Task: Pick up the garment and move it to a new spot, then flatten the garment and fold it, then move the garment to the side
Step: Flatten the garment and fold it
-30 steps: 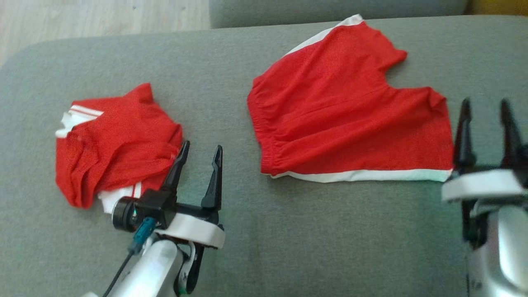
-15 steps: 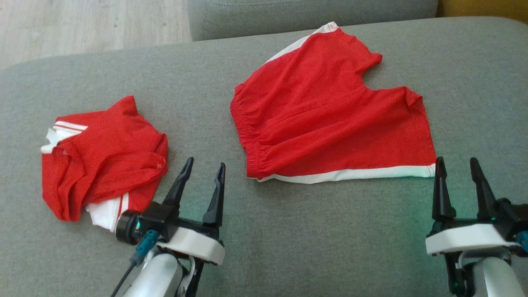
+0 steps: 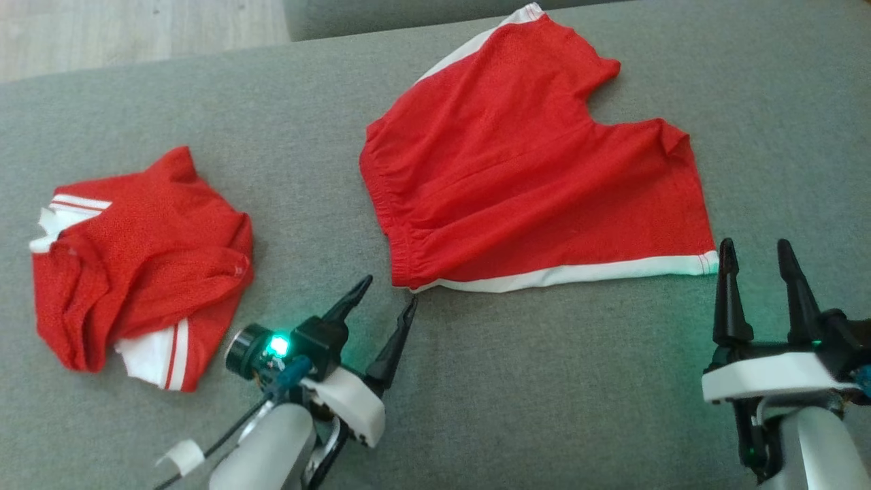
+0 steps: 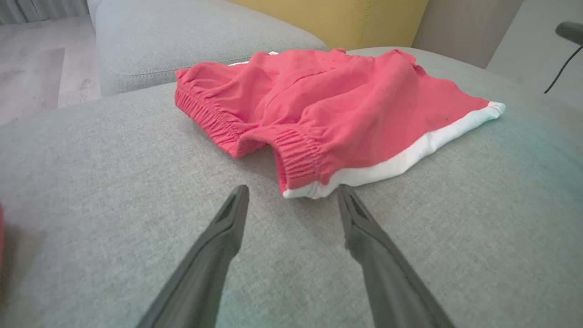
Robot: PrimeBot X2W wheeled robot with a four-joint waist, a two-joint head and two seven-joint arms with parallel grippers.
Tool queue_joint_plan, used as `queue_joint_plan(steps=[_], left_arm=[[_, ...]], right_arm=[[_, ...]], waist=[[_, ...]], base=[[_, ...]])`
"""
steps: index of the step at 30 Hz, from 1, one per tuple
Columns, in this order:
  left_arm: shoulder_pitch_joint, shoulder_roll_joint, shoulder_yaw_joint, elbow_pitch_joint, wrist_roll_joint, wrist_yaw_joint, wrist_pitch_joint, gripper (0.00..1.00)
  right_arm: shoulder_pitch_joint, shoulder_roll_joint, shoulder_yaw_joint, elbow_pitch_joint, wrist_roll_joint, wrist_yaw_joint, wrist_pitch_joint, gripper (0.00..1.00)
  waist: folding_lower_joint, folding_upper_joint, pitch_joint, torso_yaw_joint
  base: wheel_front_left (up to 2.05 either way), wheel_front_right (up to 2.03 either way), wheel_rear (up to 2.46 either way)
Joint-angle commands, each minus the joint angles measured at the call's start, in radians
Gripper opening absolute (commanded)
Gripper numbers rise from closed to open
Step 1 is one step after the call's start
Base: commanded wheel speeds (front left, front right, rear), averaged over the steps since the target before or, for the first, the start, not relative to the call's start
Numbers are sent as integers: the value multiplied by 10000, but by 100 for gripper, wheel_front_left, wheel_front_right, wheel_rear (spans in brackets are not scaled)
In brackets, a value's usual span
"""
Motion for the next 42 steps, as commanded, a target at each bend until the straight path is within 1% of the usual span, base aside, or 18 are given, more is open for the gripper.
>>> queue_joint_plan(steps=[1, 11, 16, 17, 18, 19, 25, 30, 37, 42], left_arm=[[-602, 172, 233, -43, 140, -22, -9, 100], [-1243, 76, -112, 712, 295, -190, -87, 100], [-1417, 22, -131, 895, 184, -244, -153, 100], [-1439, 16, -129, 916, 169, -244, -175, 61], [-1458, 9, -125, 926, 158, -232, -203, 35], [-1475, 6, -122, 921, 156, -213, -243, 0], [-1505, 93, -105, 799, 178, -73, -447, 0], [-1500, 127, -190, 619, 210, -35, -513, 0], [-1537, 93, -336, 356, 229, 25, -465, 0], [-1555, 106, -403, 206, 219, 73, -417, 0]], right_arm=[[-418, -53, 264, -308, 115, 75, -135, 100], [-522, -53, 260, -315, 161, 75, -136, 100], [-569, -53, 260, -192, 161, 75, -137, 100], [-566, -53, 273, -93, 106, 75, -137, 100], [-570, -53, 262, 28, 52, 75, -137, 100], [-585, -53, 246, 152, -12, 75, -135, 100], [-828, -53, -77, 768, -346, 75, 170, 100], [-1187, -53, -214, 1408, -709, 75, 803, 100], [-1589, -53, -36, 2276, -1016, 75, 1603, 100], [-1735, -53, 167, 2526, -1083, 75, 1676, 100]], waist=[[-1, 0, 123, -136], [-1, 0, 343, -498], [-1, 0, 410, -585], [-1, 0, 412, -588], [-1, 0, 416, -586], [-1, 0, 421, -579], [-1, 0, 450, -422], [-1, 0, 456, -213], [-1, 0, 487, 4], [-1, 0, 540, 46]], base=[[0, 0, 0], [0, 0, 0], [0, 0, 0], [0, 0, 0], [0, 0, 0], [0, 0, 0], [0, 0, 0], [0, 0, 0], [0, 0, 0], [0, 0, 0]])
